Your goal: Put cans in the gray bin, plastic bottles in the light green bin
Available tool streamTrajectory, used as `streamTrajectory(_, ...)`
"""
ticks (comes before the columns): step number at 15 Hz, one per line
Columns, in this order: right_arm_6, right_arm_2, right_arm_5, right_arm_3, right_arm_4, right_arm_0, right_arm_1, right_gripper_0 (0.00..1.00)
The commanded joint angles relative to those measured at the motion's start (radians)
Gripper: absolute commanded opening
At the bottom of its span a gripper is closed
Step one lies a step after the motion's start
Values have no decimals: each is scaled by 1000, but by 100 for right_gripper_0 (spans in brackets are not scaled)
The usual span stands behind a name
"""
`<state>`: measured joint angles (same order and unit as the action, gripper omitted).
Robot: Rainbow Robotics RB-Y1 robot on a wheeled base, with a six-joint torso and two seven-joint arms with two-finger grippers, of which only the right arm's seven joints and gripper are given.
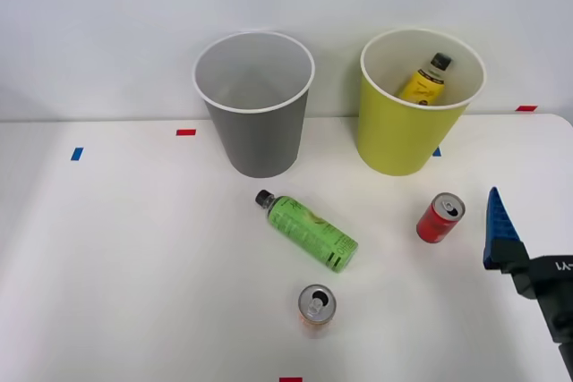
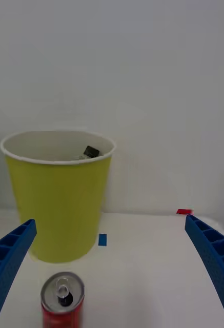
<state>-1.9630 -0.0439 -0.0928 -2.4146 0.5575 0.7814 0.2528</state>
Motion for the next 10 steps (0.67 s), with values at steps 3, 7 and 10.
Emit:
streamTrajectory(3, -8, -21, -1, 0, -5, 111, -64, 100)
streamTrajectory(7, -10, -19, -1, 11, -7, 179, -70, 100)
streamTrajectory(10, -14, -16, -1, 86, -14, 159, -106, 100)
